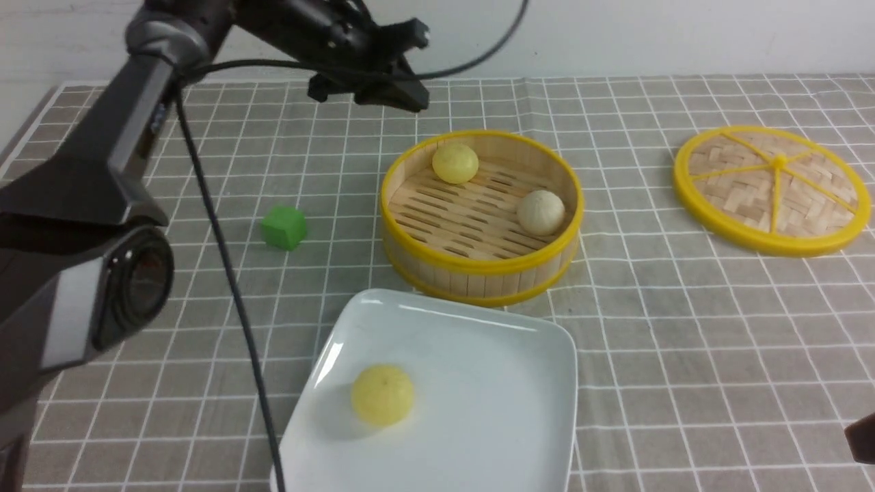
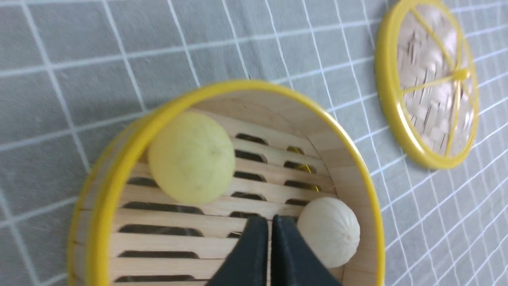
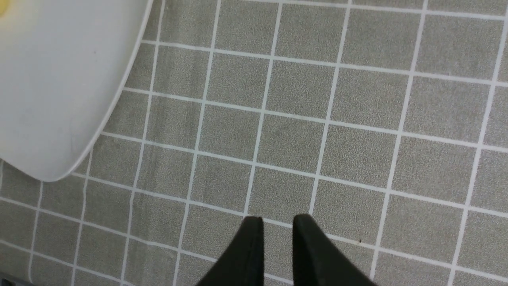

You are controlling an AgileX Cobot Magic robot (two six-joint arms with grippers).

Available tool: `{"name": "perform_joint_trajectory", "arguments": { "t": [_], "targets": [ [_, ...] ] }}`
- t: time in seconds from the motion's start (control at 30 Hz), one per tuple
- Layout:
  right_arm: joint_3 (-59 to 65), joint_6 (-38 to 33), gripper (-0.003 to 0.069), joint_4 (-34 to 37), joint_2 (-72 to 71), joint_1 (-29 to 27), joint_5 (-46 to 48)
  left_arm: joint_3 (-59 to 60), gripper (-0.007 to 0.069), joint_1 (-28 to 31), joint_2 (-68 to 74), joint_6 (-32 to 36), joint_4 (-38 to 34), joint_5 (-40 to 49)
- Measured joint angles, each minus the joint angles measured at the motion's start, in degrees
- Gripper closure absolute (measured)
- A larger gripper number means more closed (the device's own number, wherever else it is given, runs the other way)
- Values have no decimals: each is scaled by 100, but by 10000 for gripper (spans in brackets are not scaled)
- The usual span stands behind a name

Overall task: Put the steamed buns into the plate on the grey tablecloth.
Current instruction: 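Reach into the bamboo steamer and grasp a bun with the left gripper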

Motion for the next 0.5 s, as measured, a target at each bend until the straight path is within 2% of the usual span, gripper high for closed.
{"name": "perform_joint_trajectory", "arguments": {
  "t": [0.1, 0.27, 0.37, 0.5],
  "targets": [
    [0, 0, 524, 0, 0, 0, 5, 0, 622, 226, 110, 447, -96, -28],
    [0, 0, 522, 0, 0, 0, -17, 0, 610, 94, 362, 1196, -140, -28],
    [0, 0, 522, 4, 0, 0, -17, 0, 563, -52, 494, 1451, -117, -22],
    [0, 0, 520, 4, 0, 0, -17, 0, 439, -186, 573, 1682, 42, -28]
  ]
}}
